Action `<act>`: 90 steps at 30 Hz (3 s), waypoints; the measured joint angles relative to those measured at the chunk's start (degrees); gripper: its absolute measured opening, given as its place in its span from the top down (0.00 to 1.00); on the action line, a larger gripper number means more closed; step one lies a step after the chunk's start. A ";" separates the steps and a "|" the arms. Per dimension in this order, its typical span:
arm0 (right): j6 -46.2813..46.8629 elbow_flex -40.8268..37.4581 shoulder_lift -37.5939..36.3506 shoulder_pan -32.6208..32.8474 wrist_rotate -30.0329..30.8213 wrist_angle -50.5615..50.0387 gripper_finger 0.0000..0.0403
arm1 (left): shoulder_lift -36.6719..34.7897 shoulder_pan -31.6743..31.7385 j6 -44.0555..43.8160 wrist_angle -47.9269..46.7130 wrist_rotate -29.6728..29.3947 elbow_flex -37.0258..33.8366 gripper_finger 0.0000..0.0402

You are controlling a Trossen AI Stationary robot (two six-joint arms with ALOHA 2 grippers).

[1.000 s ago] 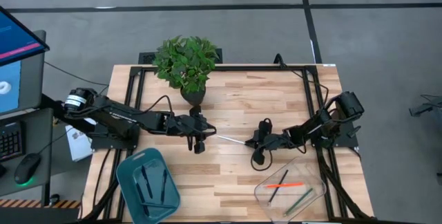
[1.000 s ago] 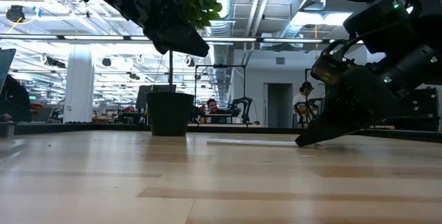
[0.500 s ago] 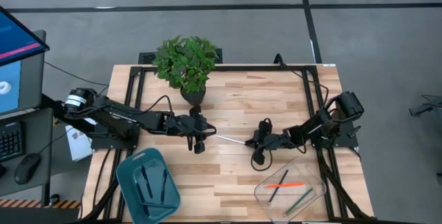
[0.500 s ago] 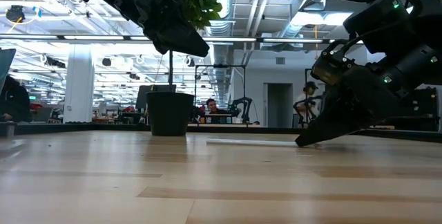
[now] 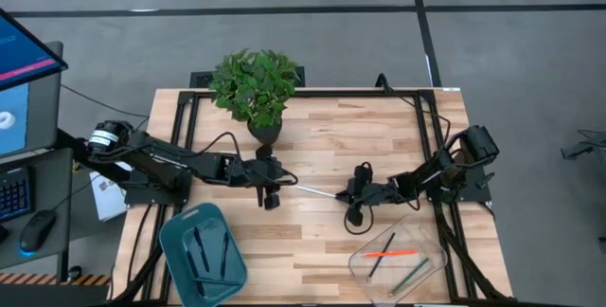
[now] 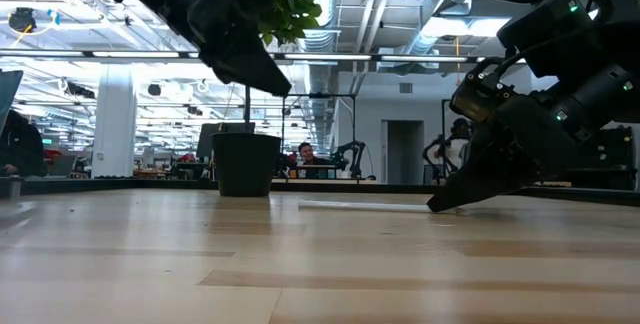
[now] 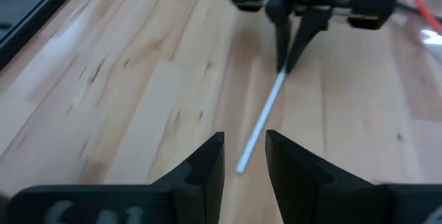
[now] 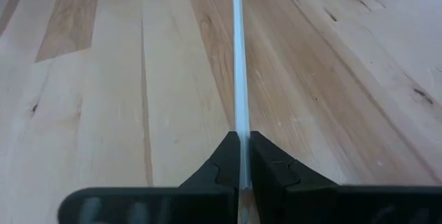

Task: Sort pens & pencils
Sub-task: Put the white pencil into the transparent bin

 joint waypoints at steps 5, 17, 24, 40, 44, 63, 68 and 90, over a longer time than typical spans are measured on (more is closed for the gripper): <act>-0.86 -0.02 -0.50 -0.37 -0.13 0.73 0.89 | 0.00 0.02 -1.82 -1.61 -1.77 0.00 0.76; -1.73 0.00 -1.27 -1.11 -0.17 0.83 0.89 | 0.00 0.02 -2.88 -3.80 -1.75 0.00 0.76; -2.50 1.25 -1.27 -1.11 -0.17 0.86 0.89 | 0.00 0.02 -9.41 -10.25 -5.15 0.00 0.76; -5.81 3.72 -3.25 -3.72 -1.74 -1.15 0.89 | 0.01 -4.88 -22.37 -24.41 -11.42 0.00 0.76; -7.07 3.72 -9.46 -3.18 -1.55 -6.45 0.89 | -0.15 -7.14 -24.60 -27.64 -15.84 0.00 0.76; -8.22 3.72 -42.57 0.03 -1.42 -31.06 0.89 | -6.83 -16.46 -33.68 -35.28 -30.73 0.00 0.76; -8.49 3.72 -45.23 0.18 -2.19 -31.73 0.89 | -6.67 -16.41 -32.14 -33.32 -33.43 0.00 0.76; -2.06 3.72 -53.07 27.45 -12.58 -40.10 0.89 | -6.62 -12.74 -30.99 -30.37 -34.25 0.00 0.76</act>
